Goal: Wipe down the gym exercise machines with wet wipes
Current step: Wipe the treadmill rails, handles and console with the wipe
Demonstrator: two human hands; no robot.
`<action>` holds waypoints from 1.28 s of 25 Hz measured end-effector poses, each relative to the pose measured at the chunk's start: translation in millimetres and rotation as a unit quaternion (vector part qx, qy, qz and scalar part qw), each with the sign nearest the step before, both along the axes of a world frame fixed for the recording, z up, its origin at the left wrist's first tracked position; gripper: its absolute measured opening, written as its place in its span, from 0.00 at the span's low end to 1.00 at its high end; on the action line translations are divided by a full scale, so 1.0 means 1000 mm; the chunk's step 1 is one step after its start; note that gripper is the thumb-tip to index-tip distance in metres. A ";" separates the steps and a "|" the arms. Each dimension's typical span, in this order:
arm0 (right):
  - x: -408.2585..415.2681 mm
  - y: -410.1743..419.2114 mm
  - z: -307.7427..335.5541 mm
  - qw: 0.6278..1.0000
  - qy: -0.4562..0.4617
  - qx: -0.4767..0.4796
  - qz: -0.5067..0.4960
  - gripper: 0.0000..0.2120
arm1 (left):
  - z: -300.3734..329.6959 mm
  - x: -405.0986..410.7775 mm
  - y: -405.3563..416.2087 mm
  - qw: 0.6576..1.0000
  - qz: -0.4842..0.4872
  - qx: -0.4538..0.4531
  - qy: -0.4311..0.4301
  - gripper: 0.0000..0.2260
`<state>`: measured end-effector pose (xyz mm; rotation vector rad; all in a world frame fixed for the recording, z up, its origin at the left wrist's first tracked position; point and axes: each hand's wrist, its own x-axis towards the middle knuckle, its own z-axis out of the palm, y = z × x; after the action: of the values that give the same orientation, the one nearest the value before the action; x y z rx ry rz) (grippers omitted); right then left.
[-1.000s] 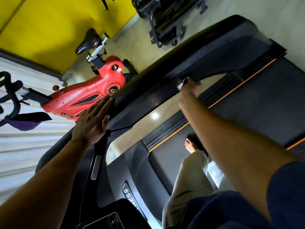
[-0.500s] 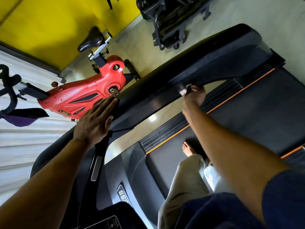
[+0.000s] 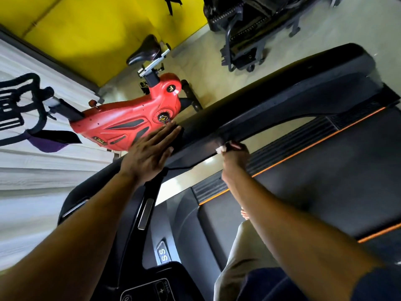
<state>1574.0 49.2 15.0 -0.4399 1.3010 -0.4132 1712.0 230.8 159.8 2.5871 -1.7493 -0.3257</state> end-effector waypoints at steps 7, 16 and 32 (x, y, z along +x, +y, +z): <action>0.038 0.131 0.068 0.986 -0.065 0.106 0.110 0.13 | -0.003 0.003 0.003 0.998 0.022 -0.039 0.039 0.24; -0.027 -0.081 0.071 0.998 0.011 -0.059 0.009 0.05 | -0.003 -0.003 0.002 0.997 0.067 -0.030 0.023 0.27; -0.101 -0.285 0.038 0.917 0.206 -0.317 0.125 0.03 | -0.037 -0.099 -0.303 0.993 -0.036 0.110 0.004 0.37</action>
<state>1473.4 -235.7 53.1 -1.2832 1.4744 -0.5418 1613.1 -72.7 122.7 2.6640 -1.9082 -0.5602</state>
